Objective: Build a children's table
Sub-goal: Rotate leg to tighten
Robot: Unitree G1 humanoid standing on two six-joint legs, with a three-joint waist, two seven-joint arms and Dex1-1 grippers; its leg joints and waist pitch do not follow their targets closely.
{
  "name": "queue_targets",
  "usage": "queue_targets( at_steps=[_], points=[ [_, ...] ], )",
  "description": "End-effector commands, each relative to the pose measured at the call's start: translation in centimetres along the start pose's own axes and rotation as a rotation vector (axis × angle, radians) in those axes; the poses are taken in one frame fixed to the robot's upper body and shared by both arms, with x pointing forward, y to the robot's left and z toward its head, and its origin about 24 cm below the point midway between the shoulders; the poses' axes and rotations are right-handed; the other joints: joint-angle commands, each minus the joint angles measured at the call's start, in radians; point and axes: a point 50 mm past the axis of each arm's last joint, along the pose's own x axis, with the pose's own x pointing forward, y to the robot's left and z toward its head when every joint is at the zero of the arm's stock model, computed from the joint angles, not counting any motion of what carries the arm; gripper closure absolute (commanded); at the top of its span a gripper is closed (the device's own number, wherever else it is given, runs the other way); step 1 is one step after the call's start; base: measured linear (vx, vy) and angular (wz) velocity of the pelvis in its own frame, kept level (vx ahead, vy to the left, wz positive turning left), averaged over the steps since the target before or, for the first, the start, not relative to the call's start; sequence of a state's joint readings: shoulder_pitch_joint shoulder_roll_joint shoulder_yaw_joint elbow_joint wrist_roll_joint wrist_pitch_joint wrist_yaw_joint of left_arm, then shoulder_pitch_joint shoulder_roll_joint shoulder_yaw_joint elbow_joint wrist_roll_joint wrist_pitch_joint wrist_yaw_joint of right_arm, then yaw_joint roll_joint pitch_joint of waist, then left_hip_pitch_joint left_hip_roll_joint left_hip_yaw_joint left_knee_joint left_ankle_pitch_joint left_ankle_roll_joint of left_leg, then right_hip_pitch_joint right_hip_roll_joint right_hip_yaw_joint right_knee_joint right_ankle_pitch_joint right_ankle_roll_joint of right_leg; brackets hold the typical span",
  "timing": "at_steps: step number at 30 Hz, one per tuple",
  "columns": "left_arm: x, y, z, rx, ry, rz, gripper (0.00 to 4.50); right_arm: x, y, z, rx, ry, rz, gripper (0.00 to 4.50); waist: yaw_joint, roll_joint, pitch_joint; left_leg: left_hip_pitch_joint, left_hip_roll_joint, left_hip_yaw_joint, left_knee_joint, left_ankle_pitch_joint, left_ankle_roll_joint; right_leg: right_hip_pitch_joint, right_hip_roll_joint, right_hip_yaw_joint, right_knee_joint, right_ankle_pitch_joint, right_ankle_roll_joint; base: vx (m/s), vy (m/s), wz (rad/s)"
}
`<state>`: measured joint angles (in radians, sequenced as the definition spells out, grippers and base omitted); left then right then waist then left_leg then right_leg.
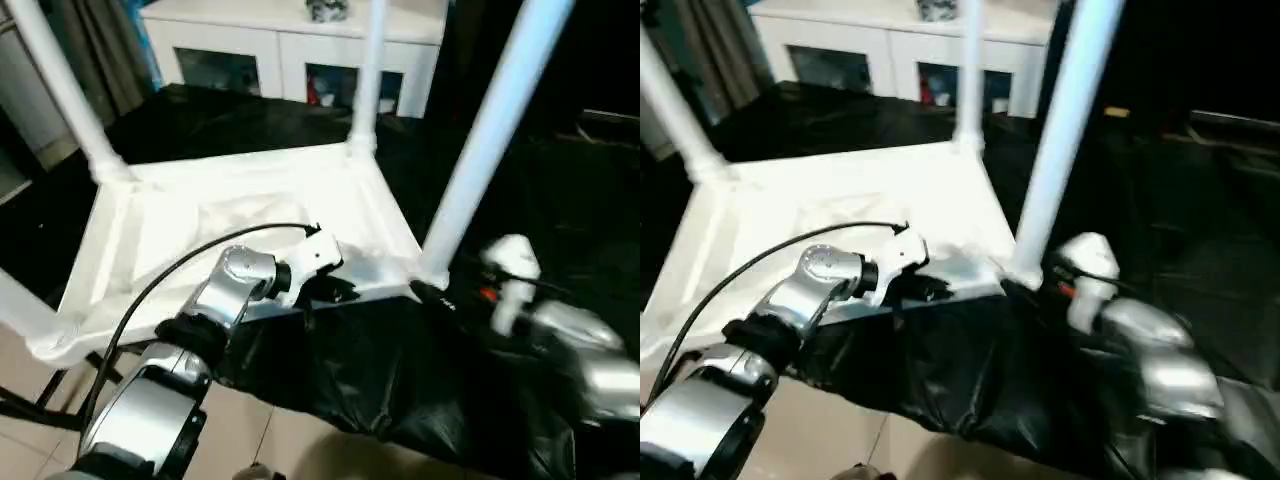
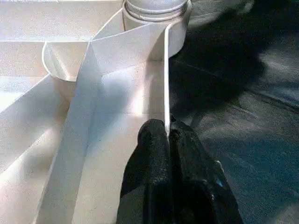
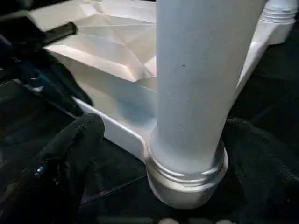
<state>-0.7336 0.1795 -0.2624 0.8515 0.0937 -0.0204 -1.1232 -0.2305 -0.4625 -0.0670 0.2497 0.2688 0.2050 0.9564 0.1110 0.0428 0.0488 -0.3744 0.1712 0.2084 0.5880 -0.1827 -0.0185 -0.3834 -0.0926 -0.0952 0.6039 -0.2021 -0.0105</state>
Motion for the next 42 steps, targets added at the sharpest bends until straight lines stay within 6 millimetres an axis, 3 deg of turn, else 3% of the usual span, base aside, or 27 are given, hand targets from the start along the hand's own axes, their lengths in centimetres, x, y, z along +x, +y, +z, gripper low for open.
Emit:
queue_targets(
  at_steps=[1, 4, 10, 11, 13, 14, 16, 17, 20, 23, 27, 31, 32, 33, 42],
  points=[
    [0.0, -0.5, 0.5, 0.038, -0.038, -0.062, 4.50, -0.3, 0.5, 0.5, -0.017, 0.011, 0.100, 0.05, 0.001, -0.019, -0.061, 0.011, 0.074, -0.037, -0.064, -0.196, 0.082, 0.045, -0.086, 0.059, -0.080, -0.170, -0.227, 0.000, 0.000, 0.00],
    [-0.6, -0.7, 0.3, 0.054, -0.031, -0.113, 4.50, -0.4, 0.2, 0.9, -0.051, 0.039, 0.132, 0.05, 0.003, -0.014, -0.060, 0.009, 0.074, -0.038, -0.062, -0.176, 0.094, 0.044, -0.086, 0.058, -0.078, -0.161, -0.229, 0.000, 0.000, 0.00],
    [-1.8, -1.2, -0.2, 0.079, -0.008, -0.200, 4.50, 0.7, 0.2, 1.5, -0.111, 0.072, 0.210, 0.05, 0.000, -0.011, -0.061, 0.013, 0.076, -0.037, -0.063, -0.181, 0.078, 0.039, -0.085, 0.058, -0.076, -0.170, -0.239, 0.000, 0.000, 0.00],
    [-2.1, -1.2, -0.4, 0.085, 0.003, -0.211, 4.50, 0.9, 0.3, 1.5, -0.105, 0.078, 0.240, 0.05, 0.001, -0.016, -0.063, 0.016, 0.079, -0.037, -0.064, -0.182, 0.079, 0.039, -0.083, 0.058, -0.073, -0.156, -0.245, 0.000, 0.000, 0.00],
    [-2.3, -1.3, -0.5, 0.086, 0.008, -0.217, 4.50, 1.1, 0.3, 1.6, -0.115, 0.083, 0.252, 0.31, 0.003, -0.011, -0.062, 0.015, 0.079, -0.036, -0.063, -0.177, 0.080, 0.037, -0.083, 0.059, -0.071, -0.144, -0.249, 0.000, 0.000, 0.00],
    [-2.5, -1.3, -0.6, 0.087, 0.012, -0.220, 4.50, 1.2, 0.3, 1.6, -0.119, 0.089, 0.268, 0.31, 0.003, -0.021, -0.063, 0.014, 0.079, -0.035, -0.063, -0.171, 0.081, 0.039, -0.084, 0.059, -0.069, -0.132, -0.251, 0.000, 0.000, 0.00],
    [-2.7, -1.3, -0.7, 0.089, 0.018, -0.229, 4.50, 1.2, 0.3, 1.6, -0.118, 0.098, 0.296, 0.57, 0.004, -0.018, -0.064, 0.012, 0.078, -0.036, -0.062, -0.163, 0.083, 0.041, -0.086, 0.058, -0.065, -0.126, -0.255, 0.000, 0.000, 0.00],
    [-2.9, -1.3, -0.8, 0.091, 0.022, -0.237, 4.50, 1.3, 0.4, 1.6, -0.119, 0.110, 0.331, 0.65, 0.003, -0.023, -0.066, 0.010, 0.077, -0.036, -0.059, -0.146, 0.089, 0.042, -0.085, 0.058, -0.063, -0.107, -0.256, 0.000, 0.000, 0.00],
    [-3.3, -1.3, -0.8, 0.092, 0.027, -0.244, 4.50, 1.3, 0.5, 1.5, -0.119, 0.142, 0.393, 0.80, 0.003, -0.025, -0.069, 0.004, 0.075, -0.035, -0.052, -0.111, 0.114, 0.041, -0.083, 0.057, -0.053, -0.052, -0.265, 0.000, 0.000, 0.00],
    [-3.7, -1.2, -0.9, 0.093, 0.033, -0.248, 4.50, 1.5, 0.5, 1.3, -0.131, 0.178, 0.438, 1.06, 0.006, -0.030, -0.068, 0.001, 0.073, -0.032, -0.047, -0.102, 0.129, 0.037, -0.084, 0.057, -0.054, -0.058, -0.264, 0.000, 0.000, 0.00],
    [-3.9, -1.3, -1.0, 0.092, 0.036, -0.250, 4.50, 1.8, 0.6, 1.2, -0.131, 0.185, 0.459, 1.46, 0.006, -0.027, -0.067, 0.002, 0.075, -0.034, -0.048, -0.121, 0.117, 0.035, -0.082, 0.057, -0.055, -0.101, -0.260, 0.000, 0.000, 0.00],
    [-4.0, -1.3, -1.1, 0.089, 0.040, -0.252, 4.50, 2.2, 0.8, 1.0, -0.127, 0.197, 0.492, 1.79, 0.005, -0.027, -0.068, 0.004, 0.076, -0.034, -0.047, -0.123, 0.110, 0.035, -0.082, 0.057, -0.051, -0.080, -0.268, 0.000, 0.000, 0.00],
    [-4.1, -1.3, -1.1, 0.088, 0.041, -0.252, 4.50, 2.4, 0.9, 1.0, -0.125, 0.199, 0.505, 1.86, 0.005, -0.037, -0.068, 0.003, 0.075, -0.033, -0.047, -0.119, 0.113, 0.036, -0.082, 0.058, -0.050, -0.074, -0.268, 0.000, 0.000, 0.00],
    [-4.1, -1.3, -1.1, 0.087, 0.042, -0.251, 4.50, 2.5, 1.0, 0.9, -0.126, 0.201, 0.516, 1.98, 0.006, -0.031, -0.069, 0.003, 0.075, -0.034, -0.046, -0.111, 0.116, 0.035, -0.083, 0.056, -0.048, -0.072, -0.270, 0.000, 0.000, 0.00],
    [-4.3, -1.0, -1.1, 0.054, 0.022, -0.216, 4.50, 3.1, 1.6, 0.3, -0.108, 0.192, 0.536, 2.16, 0.006, -0.032, -0.069, 0.004, 0.075, -0.033, -0.046, -0.122, 0.109, 0.036, -0.082, 0.057, -0.048, -0.071, -0.272, 0.000, 0.000, 0.00]
  ],
)
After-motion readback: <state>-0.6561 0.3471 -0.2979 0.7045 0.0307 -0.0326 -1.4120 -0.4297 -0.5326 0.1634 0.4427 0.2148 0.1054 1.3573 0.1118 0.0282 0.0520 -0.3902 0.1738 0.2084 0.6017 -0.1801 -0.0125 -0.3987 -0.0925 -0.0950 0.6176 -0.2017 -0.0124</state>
